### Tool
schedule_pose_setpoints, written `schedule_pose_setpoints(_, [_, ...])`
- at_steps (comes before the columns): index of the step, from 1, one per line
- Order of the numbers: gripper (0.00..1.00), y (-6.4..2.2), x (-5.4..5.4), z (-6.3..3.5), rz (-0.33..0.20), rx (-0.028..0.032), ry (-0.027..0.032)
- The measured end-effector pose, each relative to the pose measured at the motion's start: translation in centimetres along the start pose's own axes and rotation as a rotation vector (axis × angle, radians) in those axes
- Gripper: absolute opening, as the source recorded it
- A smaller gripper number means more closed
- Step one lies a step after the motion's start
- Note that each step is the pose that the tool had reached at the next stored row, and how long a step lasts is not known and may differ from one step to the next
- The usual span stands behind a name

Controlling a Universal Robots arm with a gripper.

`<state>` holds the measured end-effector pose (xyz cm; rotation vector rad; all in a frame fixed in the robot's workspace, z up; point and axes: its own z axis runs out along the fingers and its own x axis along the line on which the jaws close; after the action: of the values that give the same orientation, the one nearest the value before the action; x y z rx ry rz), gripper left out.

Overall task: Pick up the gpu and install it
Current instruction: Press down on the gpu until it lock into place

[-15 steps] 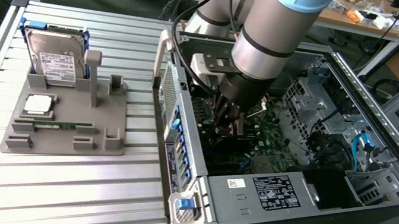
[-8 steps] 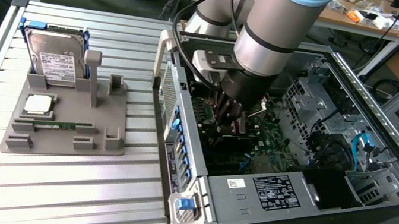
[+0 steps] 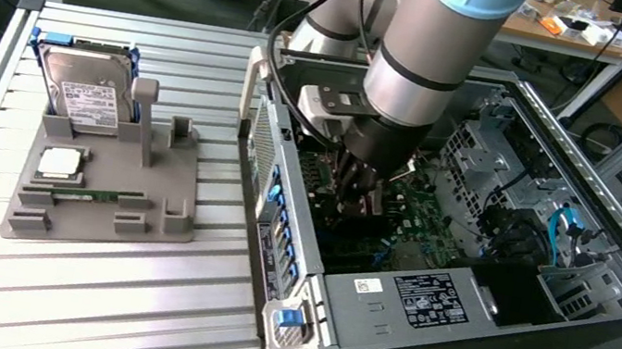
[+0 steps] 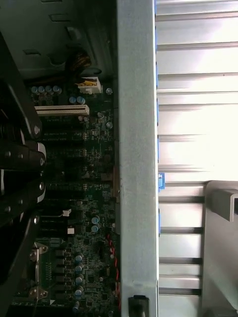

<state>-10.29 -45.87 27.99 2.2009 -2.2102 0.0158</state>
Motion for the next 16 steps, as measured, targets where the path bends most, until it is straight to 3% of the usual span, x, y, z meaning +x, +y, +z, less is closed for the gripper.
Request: schedule_pose_setpoints(16, [0.11,0.17,-0.36,0.57,0.000,0.0000,0.0001])
